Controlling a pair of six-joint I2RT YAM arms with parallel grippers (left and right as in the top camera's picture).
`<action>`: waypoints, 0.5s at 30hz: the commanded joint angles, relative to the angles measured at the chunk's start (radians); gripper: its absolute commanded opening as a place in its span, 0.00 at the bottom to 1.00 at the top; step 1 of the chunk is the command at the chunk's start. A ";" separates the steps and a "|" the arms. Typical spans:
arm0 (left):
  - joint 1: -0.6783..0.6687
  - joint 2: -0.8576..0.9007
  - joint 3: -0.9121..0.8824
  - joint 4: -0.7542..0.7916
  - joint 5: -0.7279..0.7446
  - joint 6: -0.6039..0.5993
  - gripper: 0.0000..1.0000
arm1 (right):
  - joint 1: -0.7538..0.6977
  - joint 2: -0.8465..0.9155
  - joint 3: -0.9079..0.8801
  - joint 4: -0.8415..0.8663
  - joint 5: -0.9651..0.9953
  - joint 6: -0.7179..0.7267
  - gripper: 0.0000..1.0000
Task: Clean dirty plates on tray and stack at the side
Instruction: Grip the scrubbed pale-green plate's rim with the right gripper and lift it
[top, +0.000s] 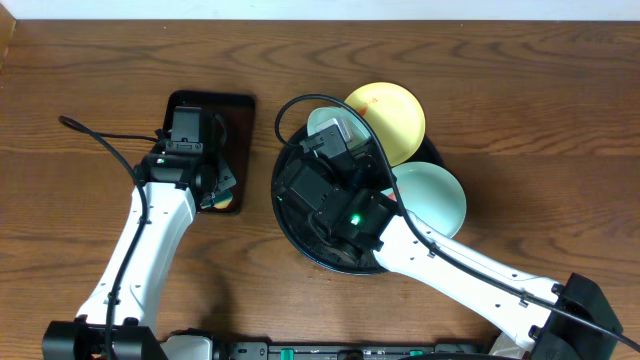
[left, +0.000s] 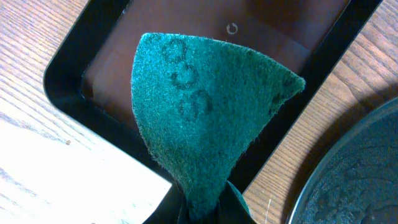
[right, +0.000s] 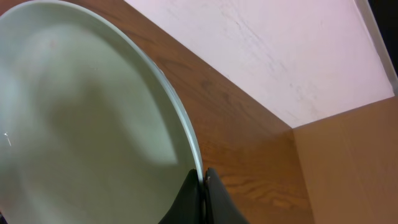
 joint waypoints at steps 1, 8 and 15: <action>0.000 0.006 -0.006 -0.003 -0.005 0.009 0.07 | 0.006 -0.019 0.012 0.000 0.011 0.034 0.01; 0.000 0.006 -0.006 -0.003 -0.005 0.008 0.07 | 0.003 -0.019 0.012 0.000 0.011 0.052 0.01; 0.000 0.006 -0.006 -0.003 -0.005 0.009 0.07 | -0.001 -0.019 0.012 0.000 -0.013 0.068 0.01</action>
